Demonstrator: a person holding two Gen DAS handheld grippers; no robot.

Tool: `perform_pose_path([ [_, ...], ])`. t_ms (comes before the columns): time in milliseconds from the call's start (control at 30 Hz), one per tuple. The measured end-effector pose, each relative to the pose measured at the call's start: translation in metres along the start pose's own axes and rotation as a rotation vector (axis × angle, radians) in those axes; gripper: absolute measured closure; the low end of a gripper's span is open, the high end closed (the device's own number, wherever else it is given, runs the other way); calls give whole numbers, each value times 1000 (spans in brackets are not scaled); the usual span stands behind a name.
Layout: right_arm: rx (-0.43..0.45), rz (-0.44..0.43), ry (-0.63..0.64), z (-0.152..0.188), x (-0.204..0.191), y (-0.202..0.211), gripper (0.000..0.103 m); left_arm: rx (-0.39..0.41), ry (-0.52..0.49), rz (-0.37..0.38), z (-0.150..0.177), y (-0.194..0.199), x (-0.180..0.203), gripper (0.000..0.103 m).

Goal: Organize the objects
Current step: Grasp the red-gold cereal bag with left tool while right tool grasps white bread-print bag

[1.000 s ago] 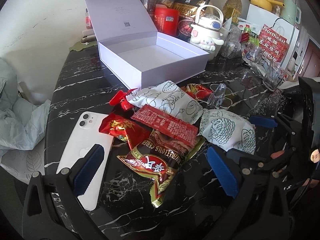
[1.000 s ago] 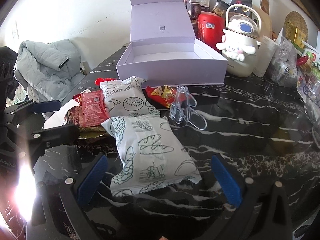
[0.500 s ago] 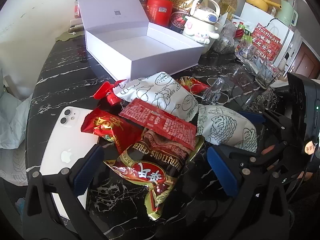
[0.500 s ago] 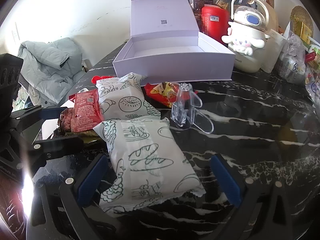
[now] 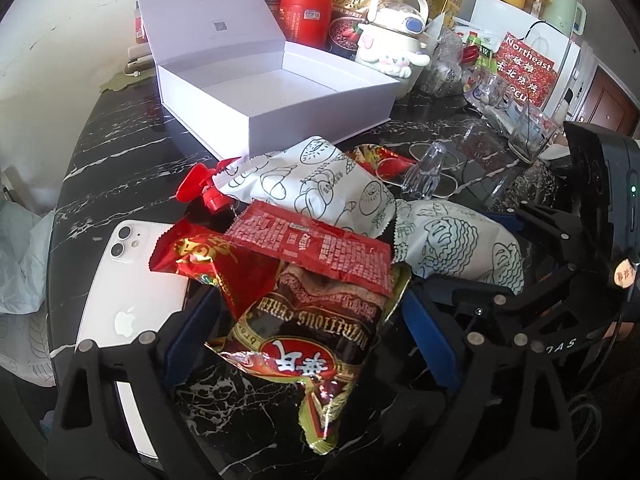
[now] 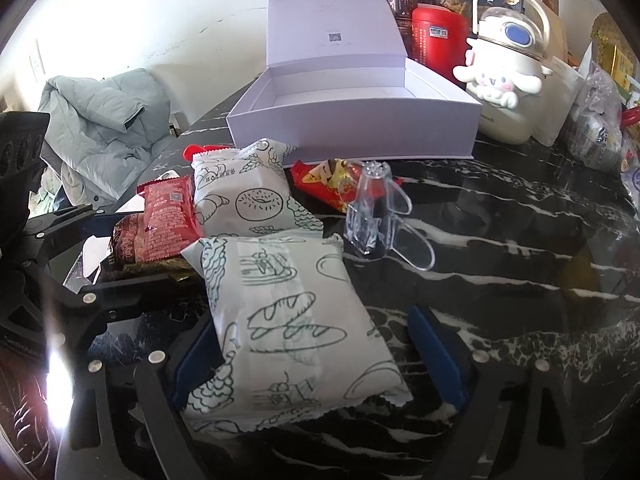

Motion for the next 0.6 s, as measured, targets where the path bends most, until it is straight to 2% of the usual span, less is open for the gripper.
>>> perform_pose_path([
  [67,2,-14,8,0,-2,1,25,-9,-1,10,2,0,0,19],
  [233,9,-29,4,-1,-4,5,33,-12,-19,9,5,6,4,27],
  [400,15,-39,-11,2,-6,10,34,-16,-26,19,8,13,8,38],
  [467,21,-40,-14,3,-7,13,34,-17,-27,25,10,15,10,46],
  [600,36,-35,-9,4,-8,20,34,-21,-21,23,12,18,12,50],
])
Point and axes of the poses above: each gripper's, at about its wrist camera, not at the fingertips, and y roughly against the way its jaws point, x to its right, z to its underside, the point moved 2 cm from there along -y, roughly the way its jaws point, and after that the axes turned 11 degrees about y, right-handed, at the moved point
